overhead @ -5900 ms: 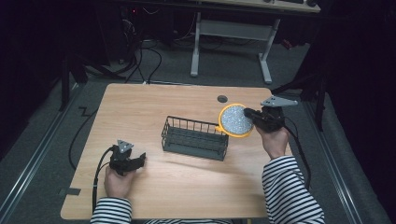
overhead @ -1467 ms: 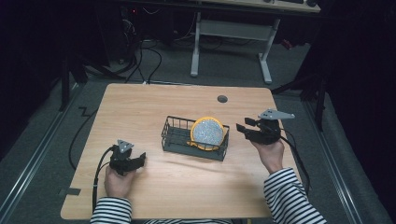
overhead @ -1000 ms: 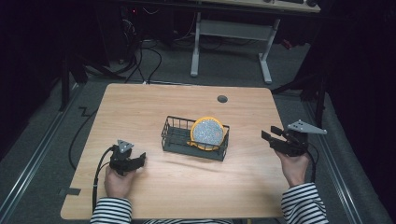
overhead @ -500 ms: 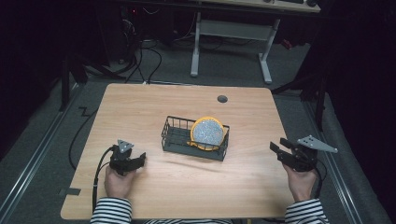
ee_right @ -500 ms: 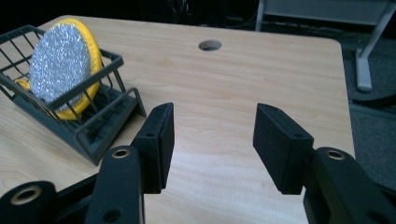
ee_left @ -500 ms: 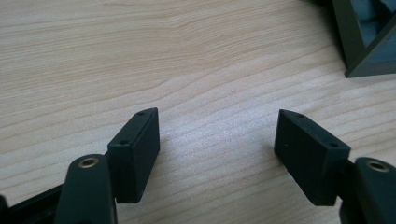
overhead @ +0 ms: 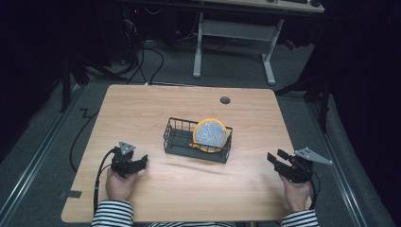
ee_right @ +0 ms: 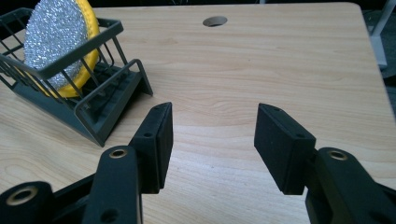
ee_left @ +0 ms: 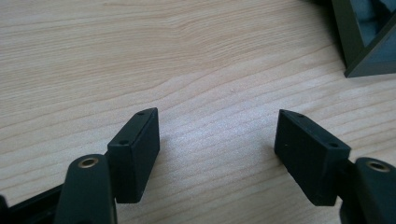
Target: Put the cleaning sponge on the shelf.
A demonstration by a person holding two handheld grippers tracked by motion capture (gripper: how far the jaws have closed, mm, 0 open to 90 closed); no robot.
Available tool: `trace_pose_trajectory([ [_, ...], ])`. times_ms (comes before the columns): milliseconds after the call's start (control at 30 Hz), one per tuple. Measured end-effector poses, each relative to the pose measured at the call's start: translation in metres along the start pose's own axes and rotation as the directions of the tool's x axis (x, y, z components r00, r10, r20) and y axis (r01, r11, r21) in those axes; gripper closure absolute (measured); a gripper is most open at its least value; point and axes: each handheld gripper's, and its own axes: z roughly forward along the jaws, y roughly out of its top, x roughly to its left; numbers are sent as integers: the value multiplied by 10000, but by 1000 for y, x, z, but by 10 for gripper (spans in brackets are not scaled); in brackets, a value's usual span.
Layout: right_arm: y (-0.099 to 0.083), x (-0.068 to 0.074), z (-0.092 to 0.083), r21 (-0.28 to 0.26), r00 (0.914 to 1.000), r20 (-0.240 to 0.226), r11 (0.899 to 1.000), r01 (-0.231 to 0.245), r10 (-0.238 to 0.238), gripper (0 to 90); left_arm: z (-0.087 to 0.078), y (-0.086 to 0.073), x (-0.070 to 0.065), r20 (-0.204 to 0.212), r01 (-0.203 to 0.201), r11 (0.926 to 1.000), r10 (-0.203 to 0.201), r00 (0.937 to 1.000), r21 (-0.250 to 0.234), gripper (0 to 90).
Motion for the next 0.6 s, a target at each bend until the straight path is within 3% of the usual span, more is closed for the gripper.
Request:
trace_pose_trajectory([
  [467,-6,16,53,686,9986,-103,9963,522,-516,466,0,0,0,1,2,10000,-2,10000,0,314],
  [600,-10,21,74,1236,9952,179,9880,931,-960,458,0,0,0,0,1,10000,-1,10000,-1,314],
])
